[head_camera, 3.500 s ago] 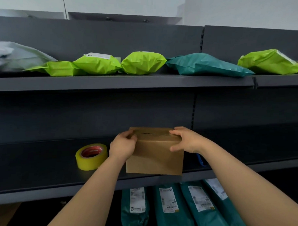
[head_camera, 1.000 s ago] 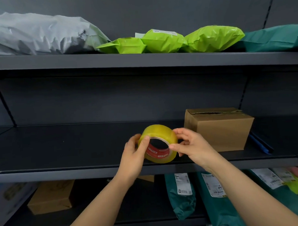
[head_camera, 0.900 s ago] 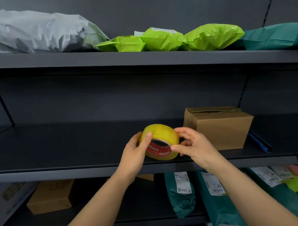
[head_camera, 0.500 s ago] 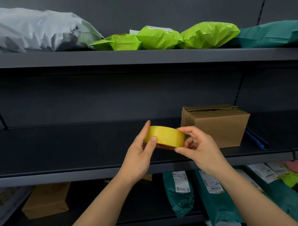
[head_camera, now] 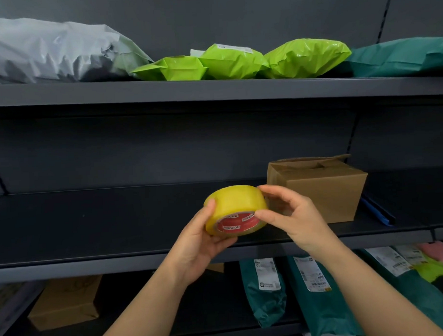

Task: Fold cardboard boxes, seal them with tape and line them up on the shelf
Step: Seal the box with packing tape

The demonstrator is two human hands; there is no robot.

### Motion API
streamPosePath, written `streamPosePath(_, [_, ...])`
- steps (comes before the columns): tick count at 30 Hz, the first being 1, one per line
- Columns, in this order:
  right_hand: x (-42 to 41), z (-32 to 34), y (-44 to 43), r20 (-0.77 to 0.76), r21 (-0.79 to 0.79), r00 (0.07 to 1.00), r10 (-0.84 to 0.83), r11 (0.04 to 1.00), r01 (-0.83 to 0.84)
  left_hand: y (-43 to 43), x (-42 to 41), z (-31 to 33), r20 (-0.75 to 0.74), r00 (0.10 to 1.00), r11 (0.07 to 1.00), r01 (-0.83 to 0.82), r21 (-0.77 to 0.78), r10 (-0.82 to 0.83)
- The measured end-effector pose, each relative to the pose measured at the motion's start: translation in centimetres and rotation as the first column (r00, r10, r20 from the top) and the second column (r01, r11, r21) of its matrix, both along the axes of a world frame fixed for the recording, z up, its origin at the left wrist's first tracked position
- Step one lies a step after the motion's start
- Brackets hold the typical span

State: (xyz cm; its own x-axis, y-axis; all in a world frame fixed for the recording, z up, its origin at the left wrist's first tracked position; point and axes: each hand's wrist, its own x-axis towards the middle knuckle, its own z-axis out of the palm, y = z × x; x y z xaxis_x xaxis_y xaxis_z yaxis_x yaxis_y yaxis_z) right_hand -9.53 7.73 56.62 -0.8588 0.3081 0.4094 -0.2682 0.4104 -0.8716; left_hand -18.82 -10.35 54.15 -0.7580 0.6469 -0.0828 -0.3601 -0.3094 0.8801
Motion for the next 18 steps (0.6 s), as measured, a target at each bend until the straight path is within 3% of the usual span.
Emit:
streamPosePath(4, [0.2,-0.1,0.0,0.003,-0.293,0.976,0.217,0.933,-0.206,-0.5,0.2,0.1,0.104,0.988,0.982,0.091,0.168,-0.110])
streamPosePath(9, [0.1,-0.3,-0.2,-0.002,-0.367,0.961,0.278,0.893,-0.260,-0.3,0.7,0.5,0.168,0.966,0.951,0.144,0.272,-0.195])
streamPosePath(18, [1.0,1.0,-1.0,0.017,-0.105,0.987,0.162,0.982,-0.159,-0.9,0.7,1.6,-0.106,0.994,1.000,0.004,-0.030,-0.007])
